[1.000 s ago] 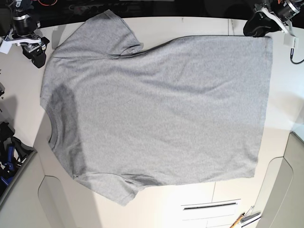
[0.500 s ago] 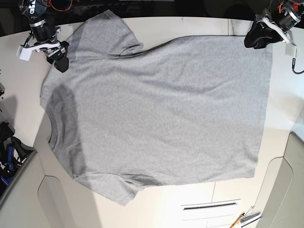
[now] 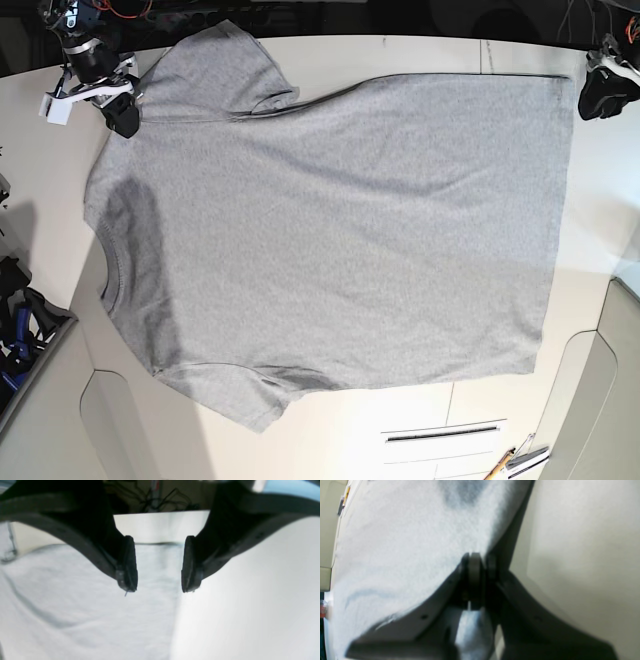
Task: Fold the T-shirt properly
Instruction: 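Grasp the shirt's shoulder edge corners with left and right grippers, then lift the shoulder edge and pull it taut between both grippers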
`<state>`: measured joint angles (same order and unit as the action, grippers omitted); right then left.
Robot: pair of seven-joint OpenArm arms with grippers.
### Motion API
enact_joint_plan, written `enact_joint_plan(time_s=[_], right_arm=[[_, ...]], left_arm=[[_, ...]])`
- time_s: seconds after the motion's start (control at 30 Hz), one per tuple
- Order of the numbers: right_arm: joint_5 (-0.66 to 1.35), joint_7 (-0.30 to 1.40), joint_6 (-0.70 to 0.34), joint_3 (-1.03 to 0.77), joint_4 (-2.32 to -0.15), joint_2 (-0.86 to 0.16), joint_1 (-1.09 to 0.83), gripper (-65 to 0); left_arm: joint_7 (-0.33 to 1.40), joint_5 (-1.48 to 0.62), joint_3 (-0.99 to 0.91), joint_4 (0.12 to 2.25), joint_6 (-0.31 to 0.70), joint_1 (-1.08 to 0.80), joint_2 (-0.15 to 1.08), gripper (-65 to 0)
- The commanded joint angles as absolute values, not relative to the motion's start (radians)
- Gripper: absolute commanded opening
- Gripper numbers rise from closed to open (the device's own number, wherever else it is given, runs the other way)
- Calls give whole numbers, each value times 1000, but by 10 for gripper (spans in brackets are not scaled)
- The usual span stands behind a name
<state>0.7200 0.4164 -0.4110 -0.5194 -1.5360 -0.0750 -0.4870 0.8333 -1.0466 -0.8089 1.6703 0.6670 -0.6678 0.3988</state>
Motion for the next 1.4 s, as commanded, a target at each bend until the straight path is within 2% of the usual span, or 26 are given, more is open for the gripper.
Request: enact_joint_plan(time_s=[0.0, 0.13, 0.23, 0.33, 0.6, 0.8, 0.93, 1.0, 1.17, 1.2, 1.37], right_arm=[[707, 423, -400, -524, -1544, -83, -488, -650], [707, 423, -400, -524, -1544, -83, -484, -650], [707, 423, -400, -524, -1544, -83, -484, -650], [707, 423, -400, -524, -1544, -83, -485, -650], [707, 423, -400, -523, -1544, -83, -485, -650], [707, 423, -400, -523, -1544, -83, -485, -650], [707, 423, -400, -523, -1544, -83, -485, -650], [707, 423, -400, -523, -1544, -83, -485, -650], [706, 450, -401, -525, -1551, -86, -485, -650], [706, 463, -400, -527, -1556, -89, -486, -650], [707, 524, -401, -561, -1602, -107, -501, -650]], left_arm=[[818, -1051, -818, 1646, 666, -661, 413, -318], [812, -1009, -818, 1470, 667, -609, 416, -317], [813, -1009, -817, 1353, 670, -569, 416, -273], [826, -1021, -817, 1290, 690, -551, 416, -272], [986, -1164, -749, 1283, 698, -552, 416, -273], [1000, -1158, -603, 1283, 698, -551, 416, -273], [1000, -1139, -595, 1283, 698, -551, 417, -275], [1003, -1139, -602, 1284, 698, -552, 419, -320], [1005, -1141, -656, 1299, 698, -552, 419, -628], [1012, -1141, -671, 1306, 698, -552, 419, -650], [1064, -1183, -743, 1355, 698, -568, 423, -650]])
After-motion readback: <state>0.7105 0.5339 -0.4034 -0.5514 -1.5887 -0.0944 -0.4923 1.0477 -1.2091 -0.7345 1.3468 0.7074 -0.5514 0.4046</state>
